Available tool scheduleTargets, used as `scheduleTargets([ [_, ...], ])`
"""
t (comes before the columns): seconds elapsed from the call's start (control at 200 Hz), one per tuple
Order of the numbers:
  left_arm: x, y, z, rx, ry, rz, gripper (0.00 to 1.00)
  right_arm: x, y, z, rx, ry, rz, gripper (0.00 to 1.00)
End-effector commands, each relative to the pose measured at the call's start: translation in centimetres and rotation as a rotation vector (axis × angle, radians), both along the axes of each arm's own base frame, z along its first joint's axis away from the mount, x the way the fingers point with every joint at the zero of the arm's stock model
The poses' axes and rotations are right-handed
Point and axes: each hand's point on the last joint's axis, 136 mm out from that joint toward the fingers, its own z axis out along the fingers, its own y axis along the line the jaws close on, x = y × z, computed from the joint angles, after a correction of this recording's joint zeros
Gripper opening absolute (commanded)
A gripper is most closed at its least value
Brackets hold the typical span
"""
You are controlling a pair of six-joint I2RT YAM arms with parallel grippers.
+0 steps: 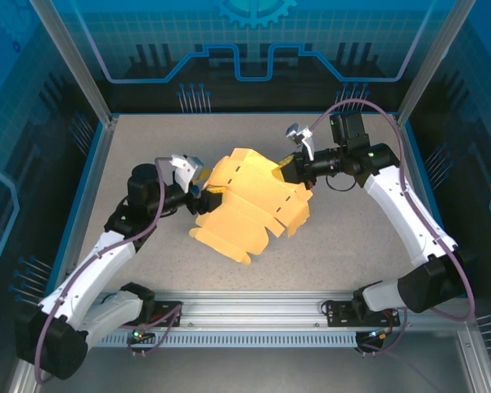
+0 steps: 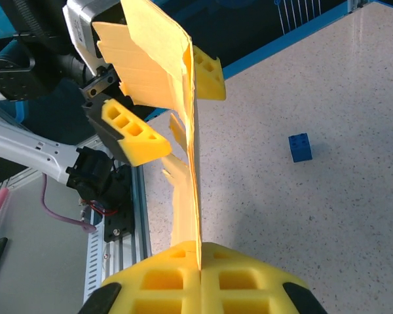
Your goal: Fold the paper box
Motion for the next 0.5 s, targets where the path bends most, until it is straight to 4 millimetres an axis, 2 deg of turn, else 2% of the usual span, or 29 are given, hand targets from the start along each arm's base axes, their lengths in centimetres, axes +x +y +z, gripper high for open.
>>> scheduleTargets([
  [0.0, -0.4, -1.3, 2.1, -0.067, -0.042, -0.129, 0.69, -0.7, -0.5, 1.1, 0.02, -0.047, 0.03, 0.0],
  [0.16, -0.4, -2.2, 2.1, -0.129, 0.019, -0.213, 0.44, -0.6, -0.7, 1.1, 0.021, -0.097, 0.035, 0.0],
  [0.285, -0.7, -2.6, 2.9, -0.172, 0.031, -0.259, 0.32, -0.3, -0.6, 0.7, 0.019, -0.113, 0.035, 0.0],
  [0.415, -0.8, -2.6, 3.7, -0.219, 0.037, -0.269, 0.07, 0.3, -0.6, 0.8, 0.01, -0.149, 0.019, 0.0],
  [0.495, -0.6, -2.5, 3.8, -0.243, 0.077, -0.251, 0.01, 0.9, -0.9, 0.9, -0.008, -0.188, -0.016, 0.0],
])
